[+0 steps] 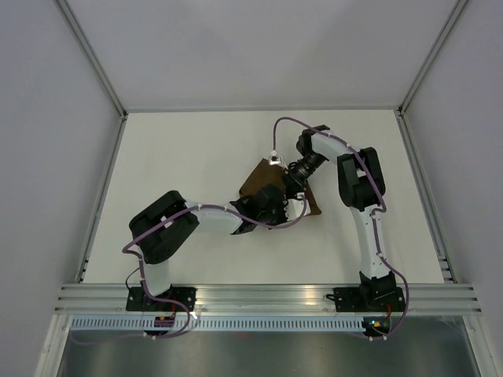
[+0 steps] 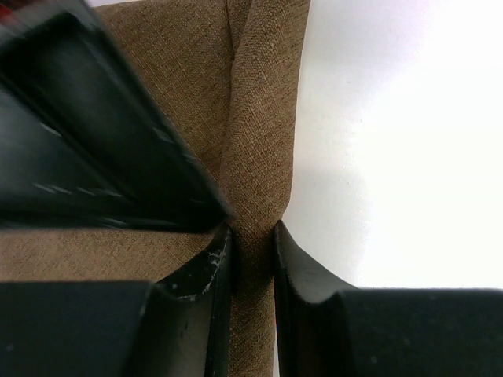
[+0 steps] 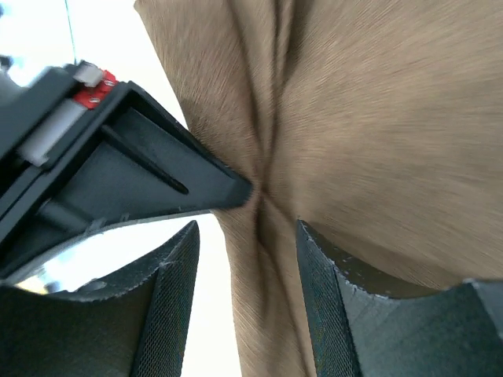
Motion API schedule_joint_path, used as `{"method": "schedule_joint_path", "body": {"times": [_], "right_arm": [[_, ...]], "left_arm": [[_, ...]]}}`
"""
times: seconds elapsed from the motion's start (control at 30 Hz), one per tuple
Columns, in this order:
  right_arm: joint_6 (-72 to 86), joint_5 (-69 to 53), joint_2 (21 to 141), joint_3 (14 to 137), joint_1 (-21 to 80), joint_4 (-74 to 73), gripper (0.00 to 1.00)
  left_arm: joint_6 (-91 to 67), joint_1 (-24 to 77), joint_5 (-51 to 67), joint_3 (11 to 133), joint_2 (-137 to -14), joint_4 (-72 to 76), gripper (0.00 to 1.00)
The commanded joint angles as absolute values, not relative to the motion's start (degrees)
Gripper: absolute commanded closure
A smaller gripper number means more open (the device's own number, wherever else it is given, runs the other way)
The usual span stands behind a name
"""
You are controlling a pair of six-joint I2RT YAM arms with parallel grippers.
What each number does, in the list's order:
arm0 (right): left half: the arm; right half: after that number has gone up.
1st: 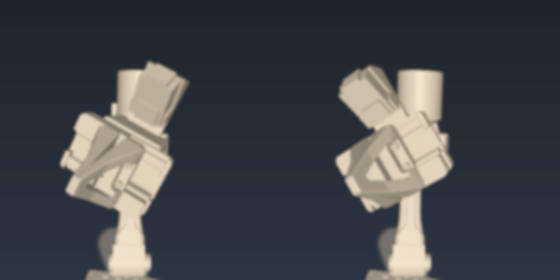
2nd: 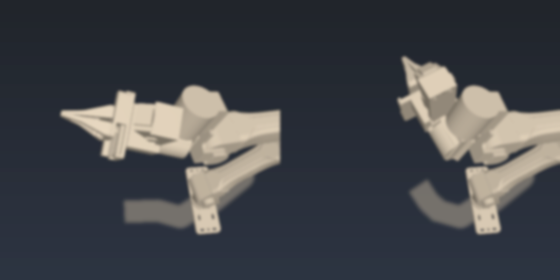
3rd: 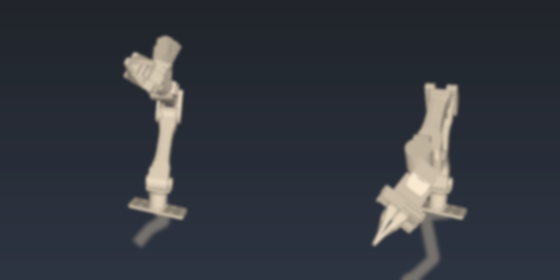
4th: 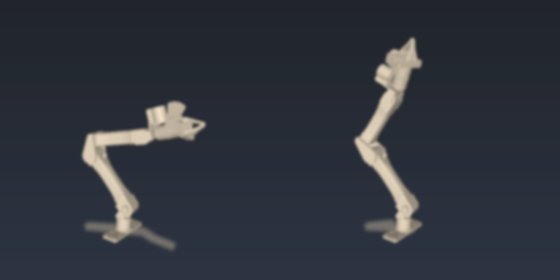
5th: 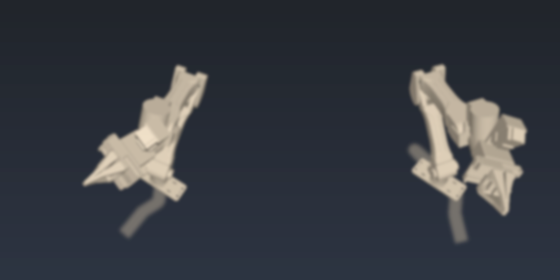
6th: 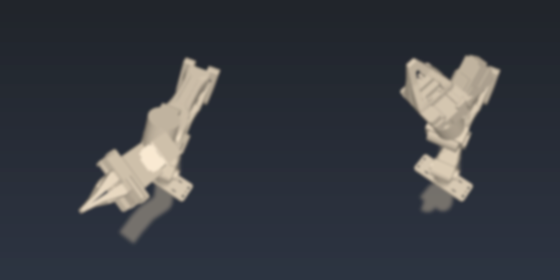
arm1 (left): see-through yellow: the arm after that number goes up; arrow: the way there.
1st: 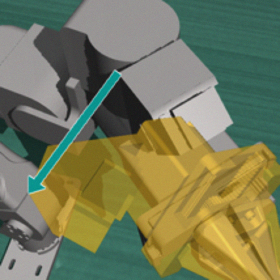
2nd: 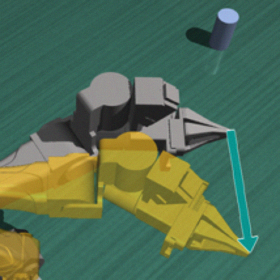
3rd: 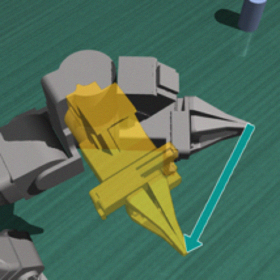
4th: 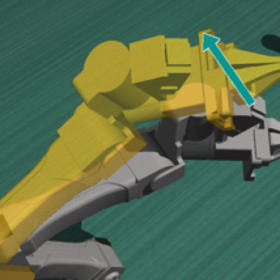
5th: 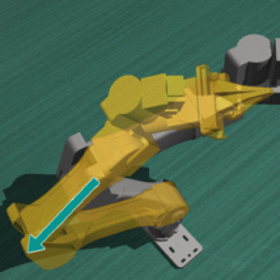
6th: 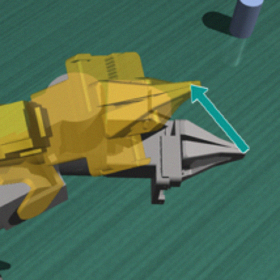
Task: Fold the napkin, place the utensils inside, and roll it up
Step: Roll the napkin with the utensil
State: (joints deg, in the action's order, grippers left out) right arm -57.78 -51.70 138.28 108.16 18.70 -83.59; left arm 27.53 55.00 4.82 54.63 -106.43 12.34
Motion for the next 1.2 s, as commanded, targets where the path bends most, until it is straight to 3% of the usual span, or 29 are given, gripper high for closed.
{"method": "schedule_joint_path", "body": {"times": [0.0, 0.33, 0.5, 0.67, 0.83, 1.17], "right_arm": [[-62.3, -59.4, 130.7, 108.7, 14.9, -83.1, 0.42], [-62.8, -66.1, 115.9, 96.0, 2.0, -70.6, 0.42], [-55.4, -59.8, 103.9, 77.7, 1.4, -47.4, 0.42], [-51.1, -43.4, 88.8, 59.9, 7.0, -23.0, 0.41], [-52.6, -31.0, 80.3, 44.7, 18.3, -8.1, 0.37], [-58.0, -17.9, 81.1, 33.3, 32.8, 2.8, 0.36]], "left_arm": [[24.0, 54.8, 12.6, 53.1, -111.3, 4.7, 0.98], [18.0, 47.0, 29.5, 56.8, -113.6, 0.7, 0.98], [15.3, 41.8, 39.5, 60.8, -117.2, -3.8, 0.98], [13.6, 38.0, 48.9, 64.5, -121.5, -6.8, 0.98], [13.2, 35.2, 54.9, 67.8, -125.4, -11.7, 0.98], [13.2, 33.7, 57.9, 70.7, -128.1, -14.5, 0.98]]}}
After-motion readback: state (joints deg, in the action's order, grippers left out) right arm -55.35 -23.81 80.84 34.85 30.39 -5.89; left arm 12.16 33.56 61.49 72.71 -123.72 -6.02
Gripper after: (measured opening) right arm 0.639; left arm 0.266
